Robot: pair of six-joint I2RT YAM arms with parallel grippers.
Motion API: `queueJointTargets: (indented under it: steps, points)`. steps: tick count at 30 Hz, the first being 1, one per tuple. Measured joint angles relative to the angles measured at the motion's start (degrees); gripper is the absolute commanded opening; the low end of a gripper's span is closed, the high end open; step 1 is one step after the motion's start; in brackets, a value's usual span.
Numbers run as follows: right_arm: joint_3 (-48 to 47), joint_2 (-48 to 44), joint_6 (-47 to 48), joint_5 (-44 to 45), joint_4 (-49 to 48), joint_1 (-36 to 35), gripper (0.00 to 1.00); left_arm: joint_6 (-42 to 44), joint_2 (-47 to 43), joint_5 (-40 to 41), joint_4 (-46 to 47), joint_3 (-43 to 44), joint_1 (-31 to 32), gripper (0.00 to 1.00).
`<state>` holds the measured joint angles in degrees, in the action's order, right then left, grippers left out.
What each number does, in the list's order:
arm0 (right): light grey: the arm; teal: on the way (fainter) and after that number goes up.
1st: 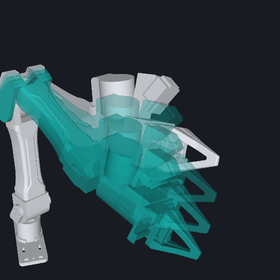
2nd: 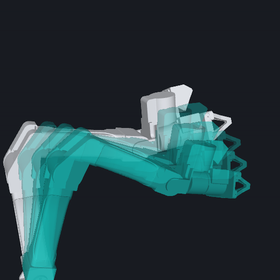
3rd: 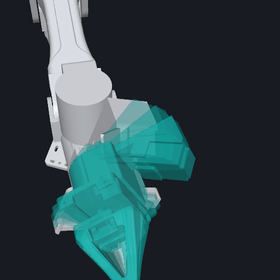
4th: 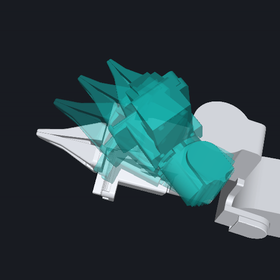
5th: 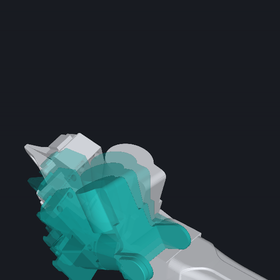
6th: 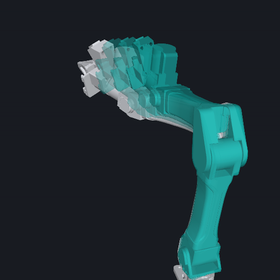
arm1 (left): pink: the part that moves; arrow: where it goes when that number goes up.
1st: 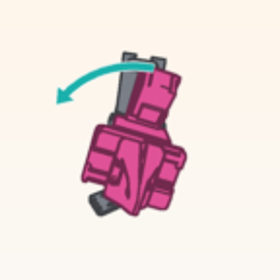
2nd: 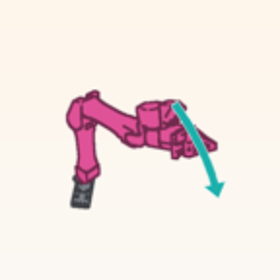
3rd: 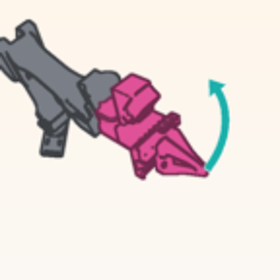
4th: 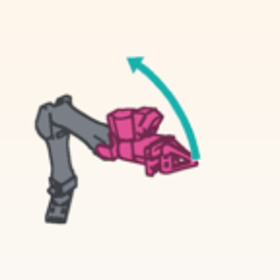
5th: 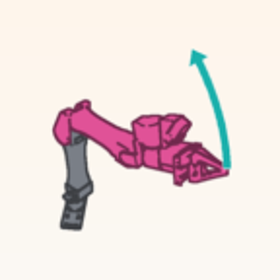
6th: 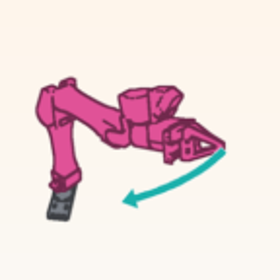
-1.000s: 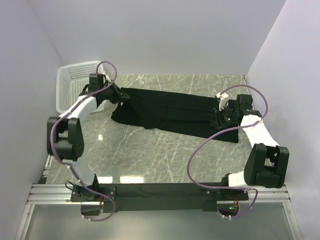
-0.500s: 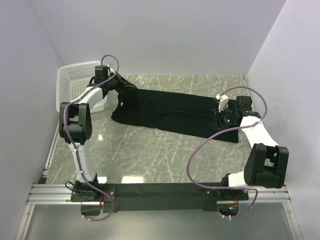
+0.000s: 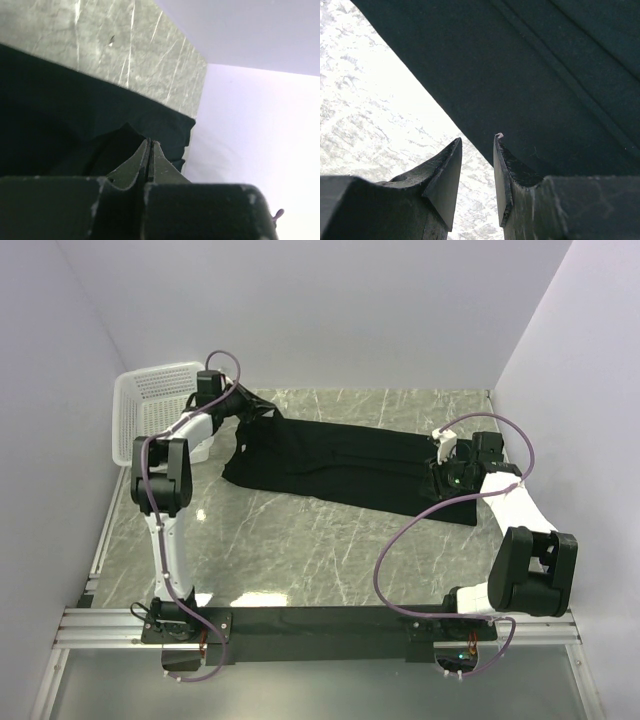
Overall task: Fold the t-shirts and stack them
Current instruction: Smooth out the T-shirt at the center of the board.
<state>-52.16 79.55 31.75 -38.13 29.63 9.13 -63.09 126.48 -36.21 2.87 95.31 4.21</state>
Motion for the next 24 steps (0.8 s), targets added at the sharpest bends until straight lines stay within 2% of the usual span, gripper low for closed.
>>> queueJointTargets:
  steps: [1, 2, 4, 5, 9, 14, 17, 21, 24]
  points:
    - [0.0, 0.0, 0.0, 0.0, 0.0, 0.0, 0.39, -0.33, 0.59, -0.02, 0.09, 0.63, 0.04, 0.07]
    - [0.0, 0.0, 0.0, 0.0, 0.0, 0.0, 0.39, -0.76, 1.25, -0.02, 0.37, 1.46, 0.11, 0.22]
    - [0.0, 0.0, 0.0, -0.02, 0.0, 0.0, 0.39, -1.2, 2.6, -0.02, 0.79, 3.1, 0.22, 0.37]
    - [0.0, 0.0, 0.02, -0.04, 0.02, 0.0, 0.39, -1.27, 2.99, 0.07, 0.61, 3.76, 0.26, 0.49]
    - [-0.02, 0.0, 0.52, -0.09, 0.48, -0.26, 0.39, 0.85, 4.2, 1.88, -2.29, 8.22, 0.26, 0.57]
    - [-1.16, 0.09, 3.56, -0.44, 3.06, -1.33, 0.4, 7.02, 3.23, 4.74, -4.35, 13.38, -0.17, 0.58]
    - [-3.13, 0.24, 7.82, -0.96, 4.66, -3.69, 0.46, 12.59, -0.02, 6.95, -6.82, 13.2, -0.79, 0.59]
    - [-5.73, 0.42, 16.68, -1.77, 5.05, -10.45, 0.55, 22.18, -10.51, 12.39, -10.4, 7.21, -1.73, 0.64]
    - [-9.03, 2.47, 20.48, 0.57, 4.07, -18.4, 0.56, 27.19, -23.06, 16.74, -11.32, -2.51, -2.64, 0.8]
